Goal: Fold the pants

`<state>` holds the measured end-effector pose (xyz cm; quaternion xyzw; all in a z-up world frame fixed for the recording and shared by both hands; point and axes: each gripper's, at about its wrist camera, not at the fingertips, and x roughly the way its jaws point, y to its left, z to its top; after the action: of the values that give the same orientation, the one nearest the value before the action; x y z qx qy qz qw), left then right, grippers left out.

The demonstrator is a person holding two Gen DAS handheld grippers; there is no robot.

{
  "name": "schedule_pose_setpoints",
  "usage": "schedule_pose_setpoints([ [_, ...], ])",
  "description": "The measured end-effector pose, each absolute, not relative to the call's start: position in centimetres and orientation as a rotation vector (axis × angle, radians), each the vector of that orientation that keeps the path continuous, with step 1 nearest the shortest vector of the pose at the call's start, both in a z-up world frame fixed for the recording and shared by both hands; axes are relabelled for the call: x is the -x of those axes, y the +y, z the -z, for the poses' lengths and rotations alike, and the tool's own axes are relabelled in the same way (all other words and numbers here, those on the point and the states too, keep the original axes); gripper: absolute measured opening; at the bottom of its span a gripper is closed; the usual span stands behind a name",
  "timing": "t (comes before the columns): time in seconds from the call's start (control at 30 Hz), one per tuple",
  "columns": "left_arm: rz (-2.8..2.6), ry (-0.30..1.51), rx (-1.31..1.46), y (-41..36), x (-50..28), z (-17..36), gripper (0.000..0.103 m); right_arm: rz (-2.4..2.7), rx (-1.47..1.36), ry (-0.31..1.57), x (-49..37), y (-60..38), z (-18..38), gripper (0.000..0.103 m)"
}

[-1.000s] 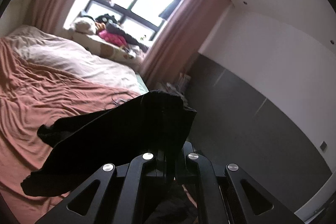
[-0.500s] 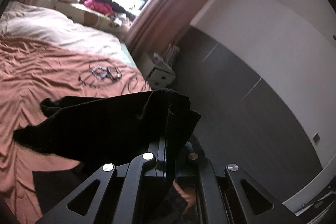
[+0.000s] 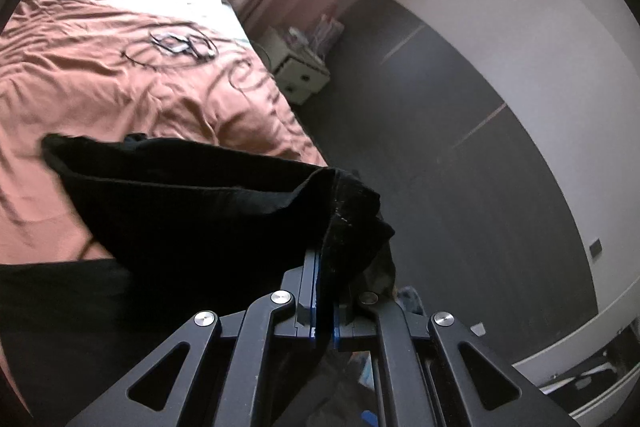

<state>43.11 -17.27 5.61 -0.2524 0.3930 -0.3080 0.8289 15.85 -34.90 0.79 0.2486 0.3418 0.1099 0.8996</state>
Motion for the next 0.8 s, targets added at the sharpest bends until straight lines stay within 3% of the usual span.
schedule_pose_setpoints([
  [0.37, 0.777, 0.933, 0.463, -26.1, -42.9, -2.6, 0.004, -0.157, -0.509, 0.712, -14.8, -37.7, -1.1, 0.069],
  [0.67, 0.847, 1.066, 0.408, -31.2, -40.5, 3.3, 0.005, -0.137, -0.528, 0.729, -15.0, -38.6, -0.5, 0.069],
  [0.73, 0.844, 1.099, 0.383, -31.7, -40.0, 4.5, 0.007, -0.141, -0.530, 0.736, -15.3, -38.5, -0.3, 0.069],
  [0.8, 0.847, 1.154, 0.385, -31.8, -39.9, 5.7, 0.016, -0.145, -0.530, 0.742, -15.4, -38.5, 0.0, 0.069],
])
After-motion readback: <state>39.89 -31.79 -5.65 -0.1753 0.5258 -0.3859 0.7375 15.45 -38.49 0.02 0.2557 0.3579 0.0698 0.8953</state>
